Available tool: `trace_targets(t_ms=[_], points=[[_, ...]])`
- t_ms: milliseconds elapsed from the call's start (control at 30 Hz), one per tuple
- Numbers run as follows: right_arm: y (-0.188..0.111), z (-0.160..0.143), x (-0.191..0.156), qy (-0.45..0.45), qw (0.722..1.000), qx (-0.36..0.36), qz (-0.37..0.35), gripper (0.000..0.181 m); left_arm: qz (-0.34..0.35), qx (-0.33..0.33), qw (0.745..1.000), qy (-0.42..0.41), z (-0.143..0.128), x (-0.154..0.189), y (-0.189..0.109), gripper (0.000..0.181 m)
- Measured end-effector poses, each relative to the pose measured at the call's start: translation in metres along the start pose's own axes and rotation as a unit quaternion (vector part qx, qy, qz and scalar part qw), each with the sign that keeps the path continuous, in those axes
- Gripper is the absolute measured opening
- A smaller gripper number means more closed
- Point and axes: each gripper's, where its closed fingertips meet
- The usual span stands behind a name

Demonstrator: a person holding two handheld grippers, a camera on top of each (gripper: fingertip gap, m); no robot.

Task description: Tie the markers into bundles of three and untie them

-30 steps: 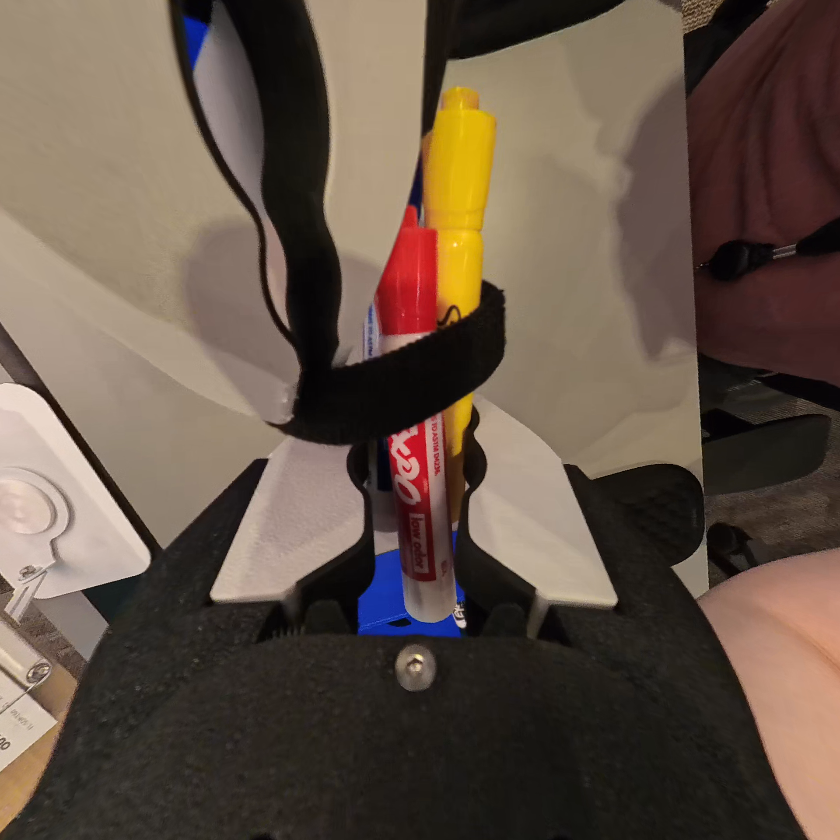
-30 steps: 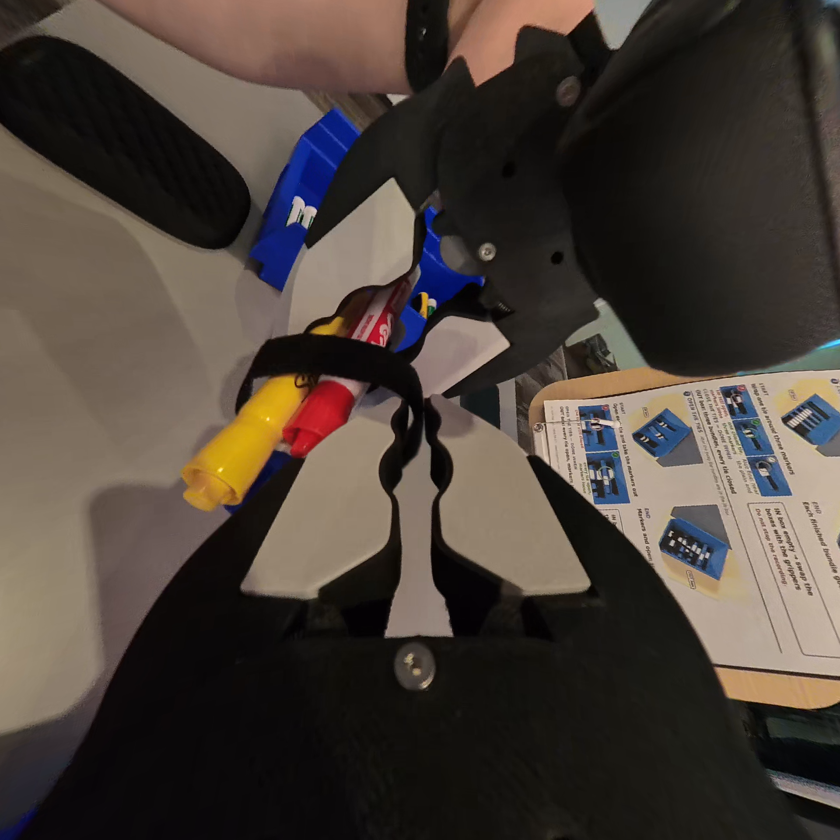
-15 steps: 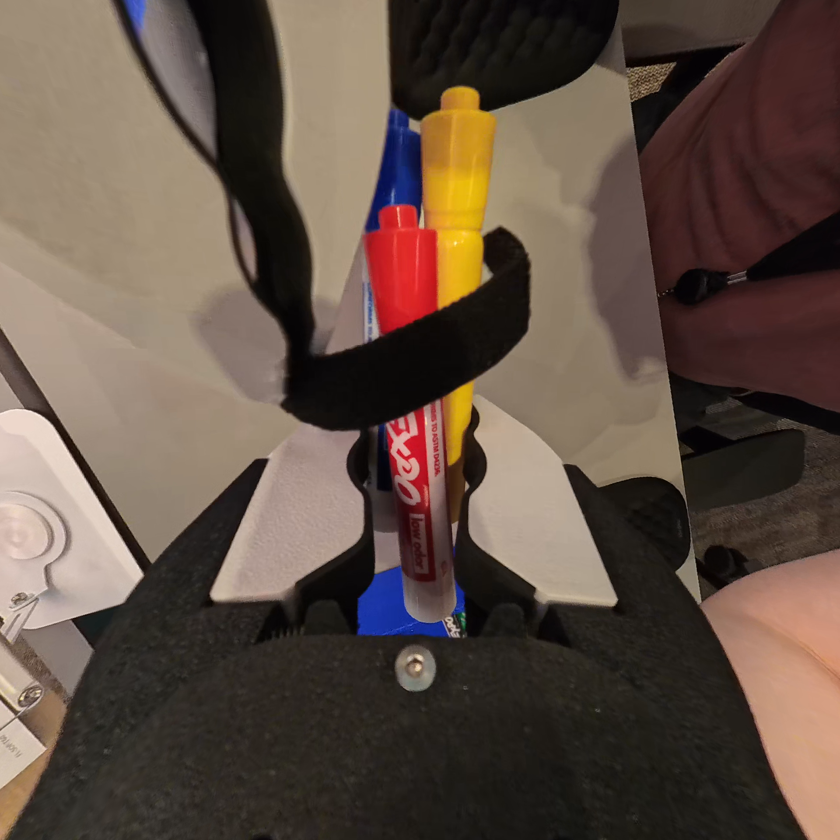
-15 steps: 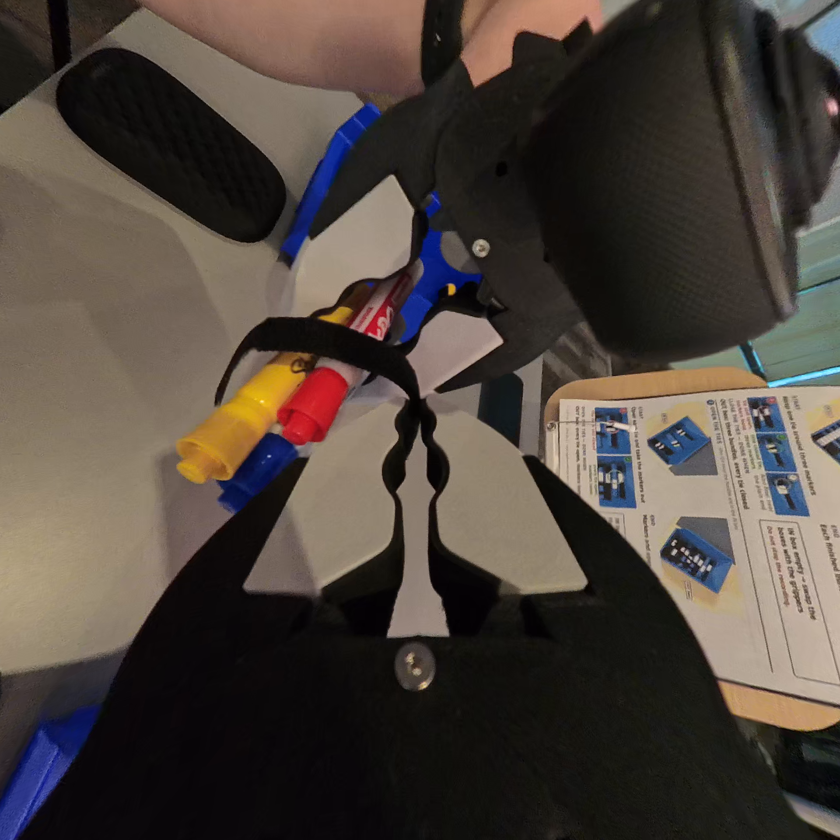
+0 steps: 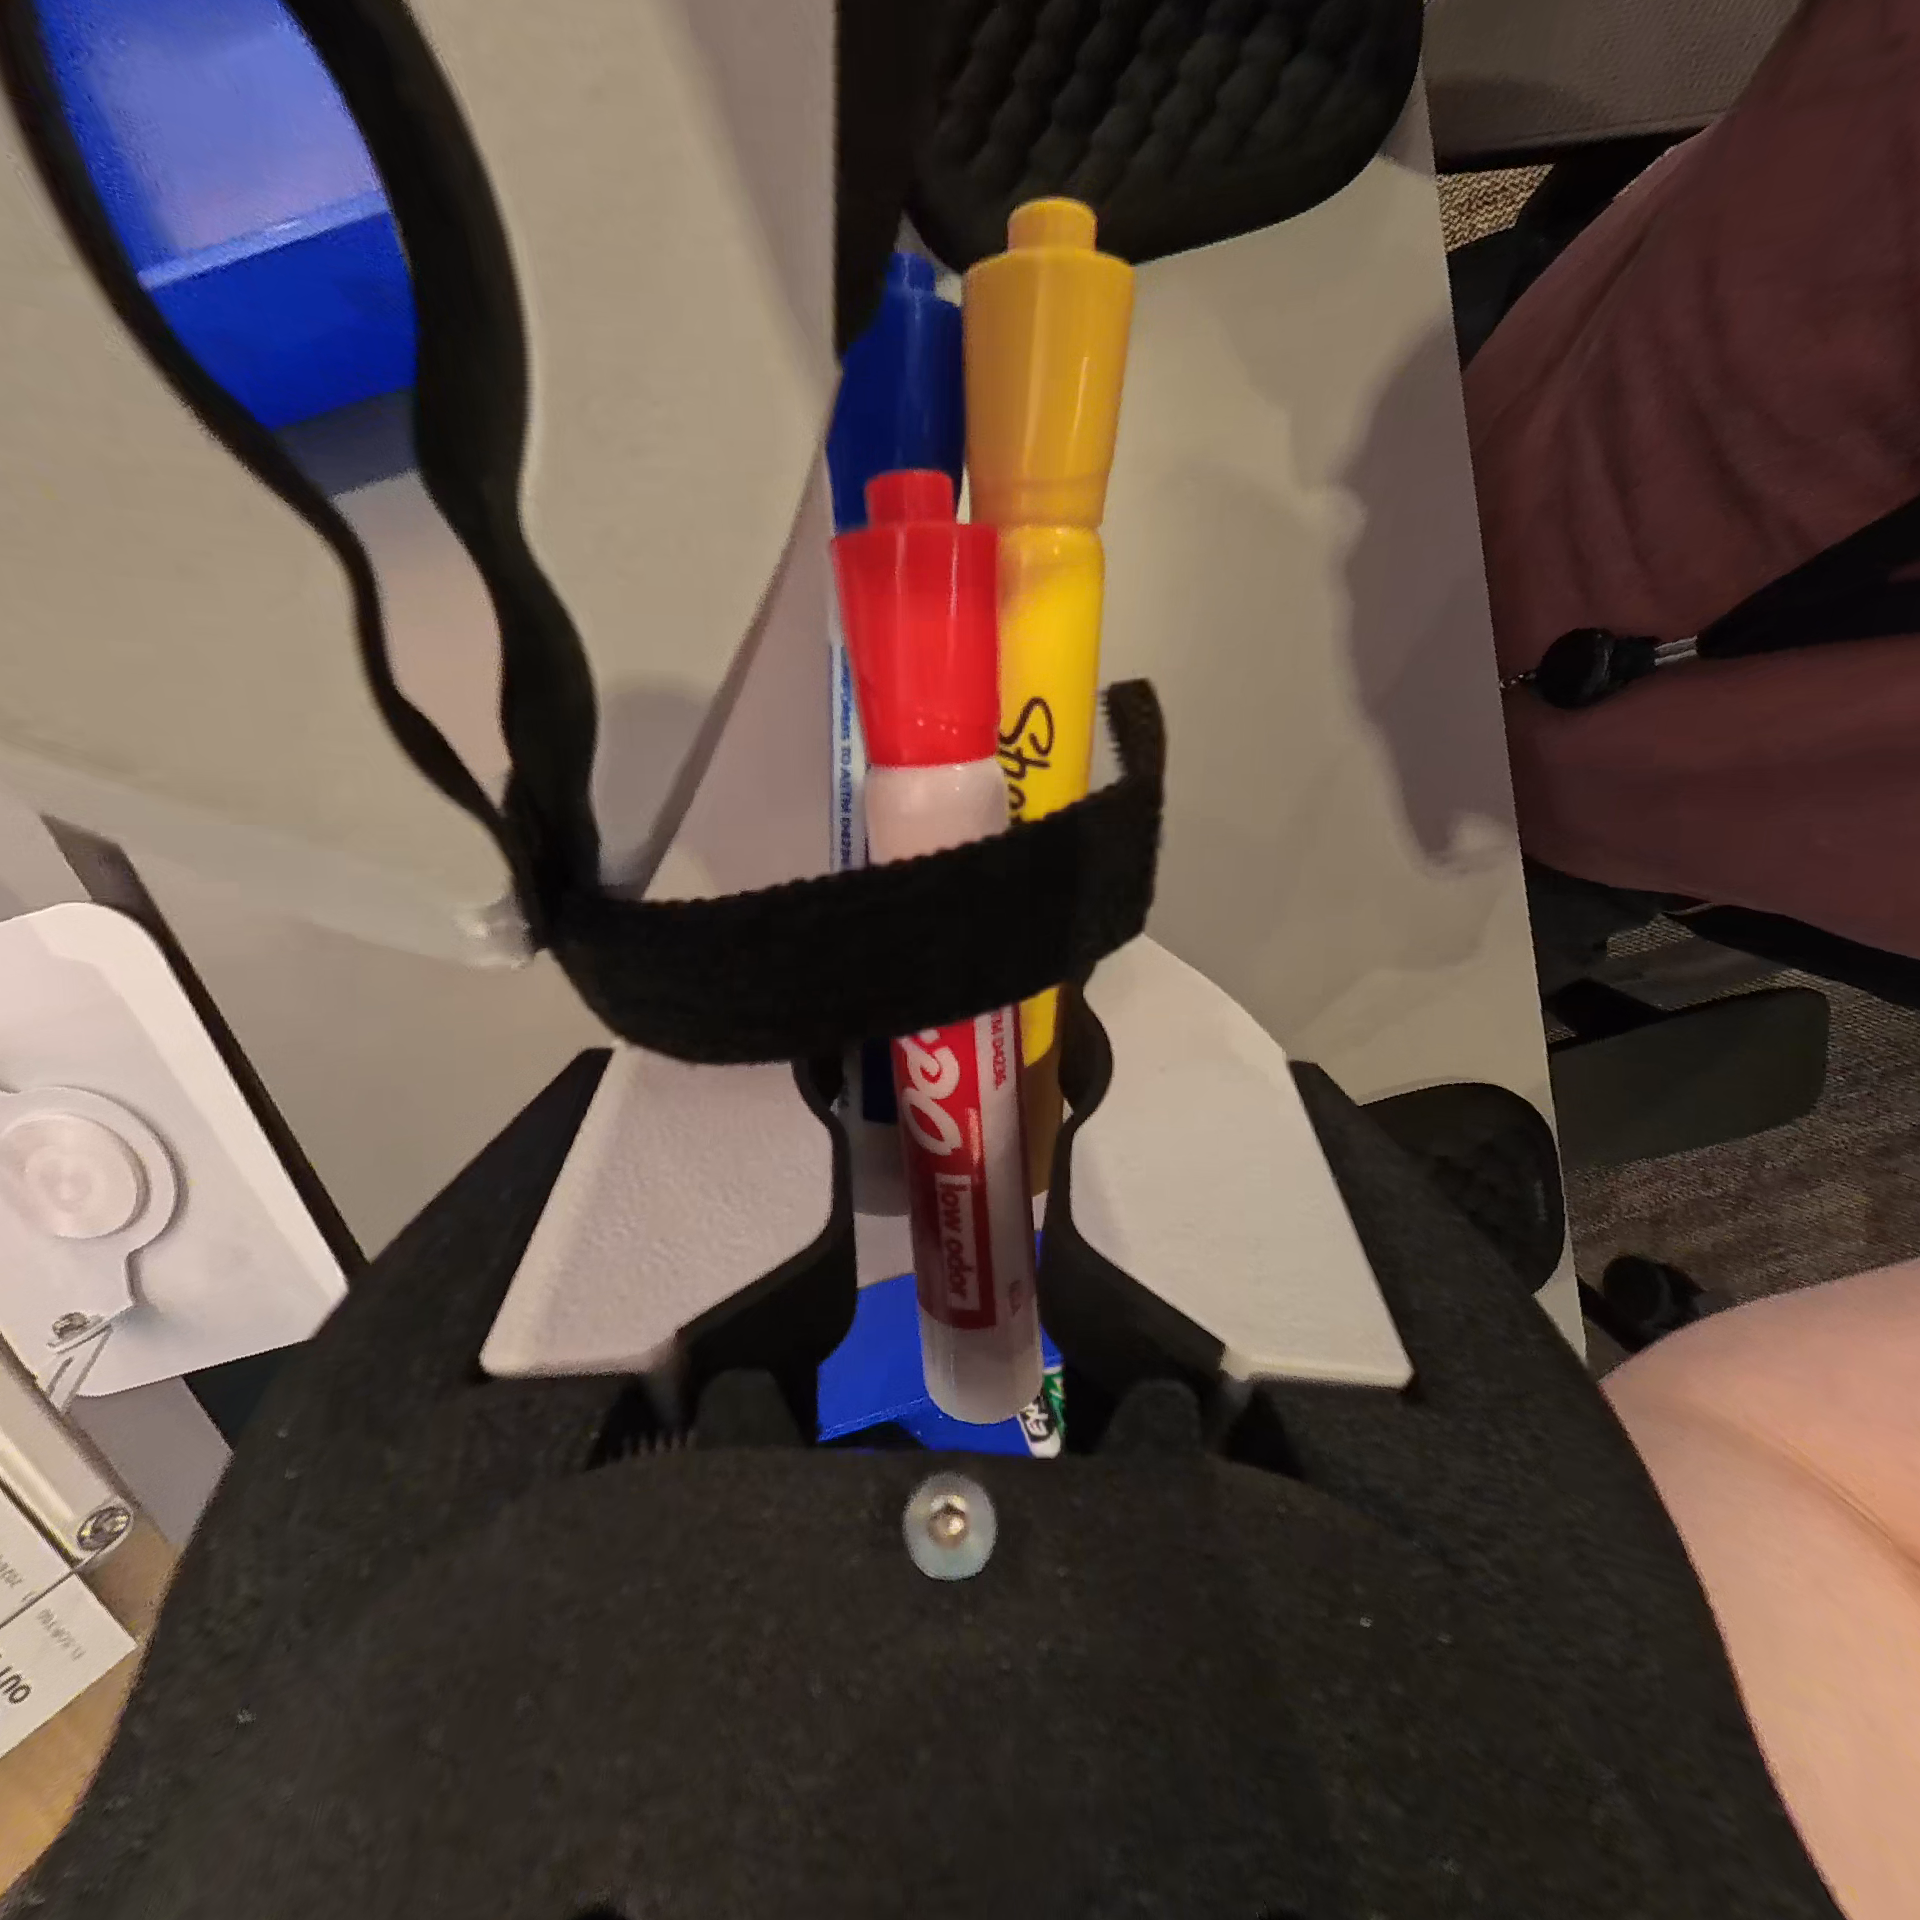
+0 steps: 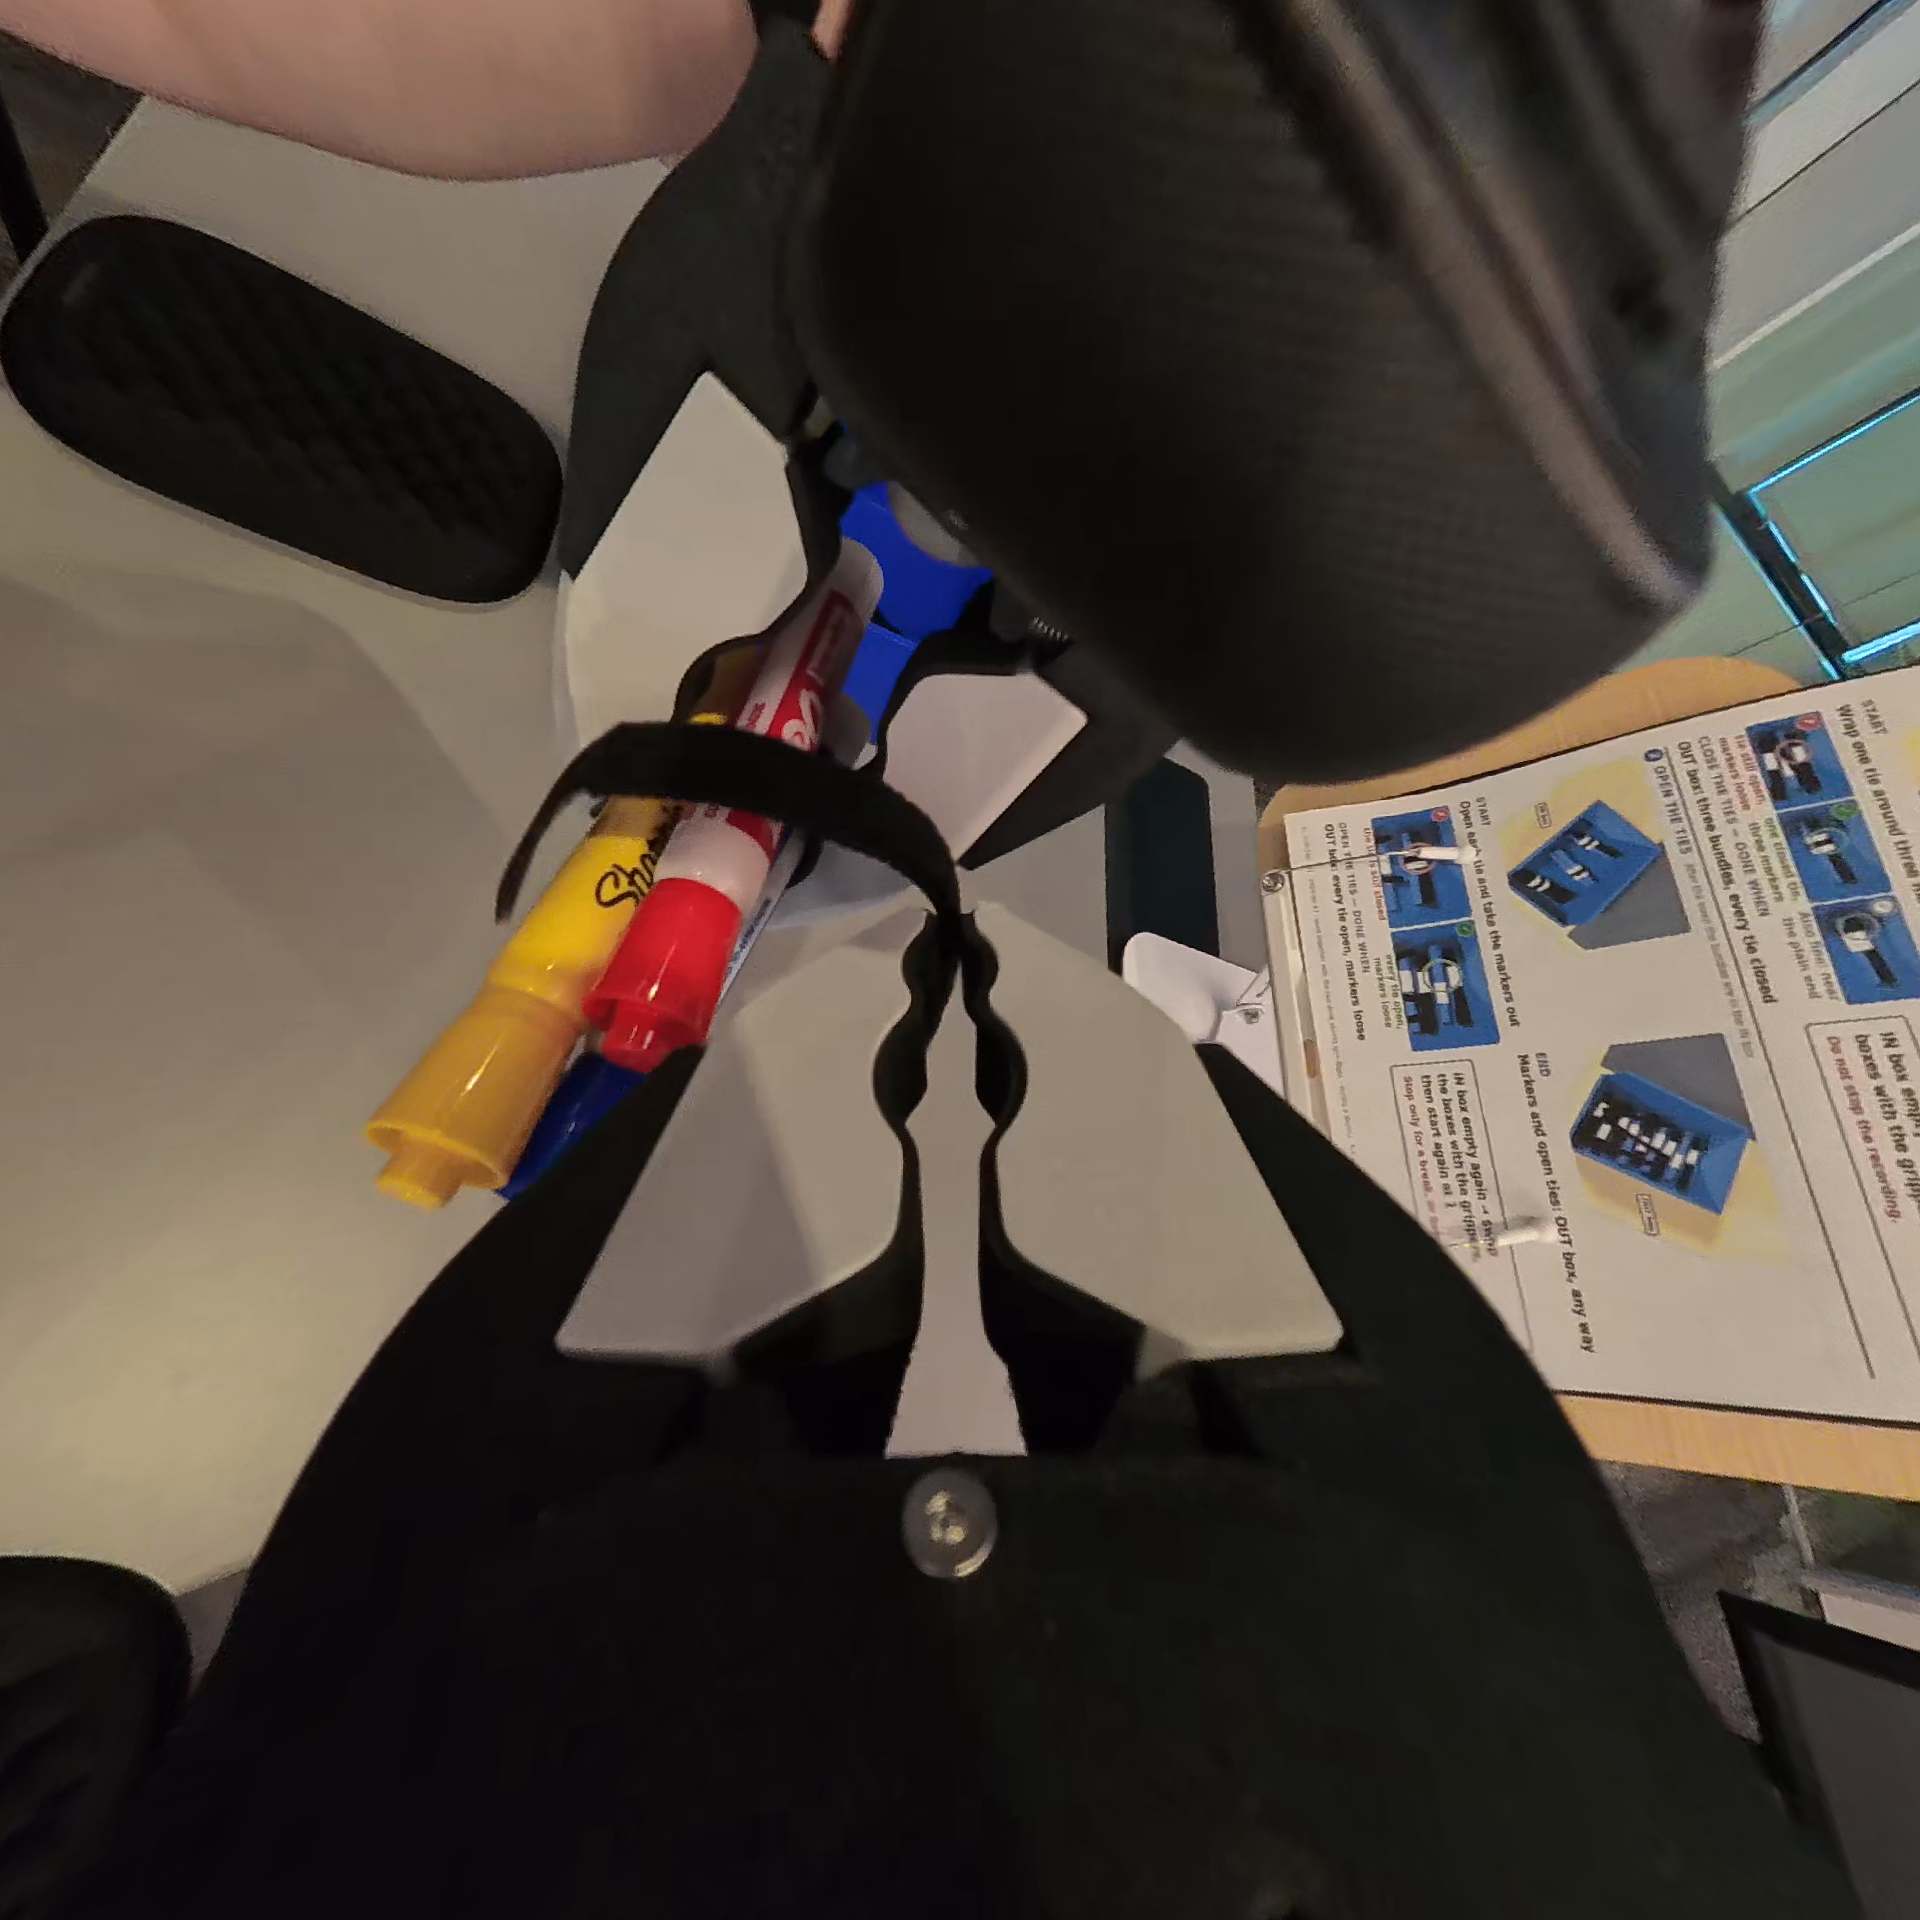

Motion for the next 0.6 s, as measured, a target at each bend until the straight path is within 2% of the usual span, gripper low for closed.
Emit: trace_targets(t_ms=[33, 600], points=[[0.0006, -0.0004, -0.0001, 0.005, 1.000, -0.002, -0.001, 0.004, 0.000, -0.001, 1.000, 0.000, -0.0003, -0.0002, -0.0008, 0.039], [0.0053, 0.0084, -0.0087, -0.044, 0.999, -0.029, 0.015, 0.012, 0.001, -0.004, 1.000, 0.006, 0.0001, 0.0067, -0.0105, 0.038]])
Point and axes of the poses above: each gripper's, where its closed fingertips meet, y out along the fingers, z out of its top, x = y × z across the jaws, and after that the axes turned 4 degrees about z, right-handed
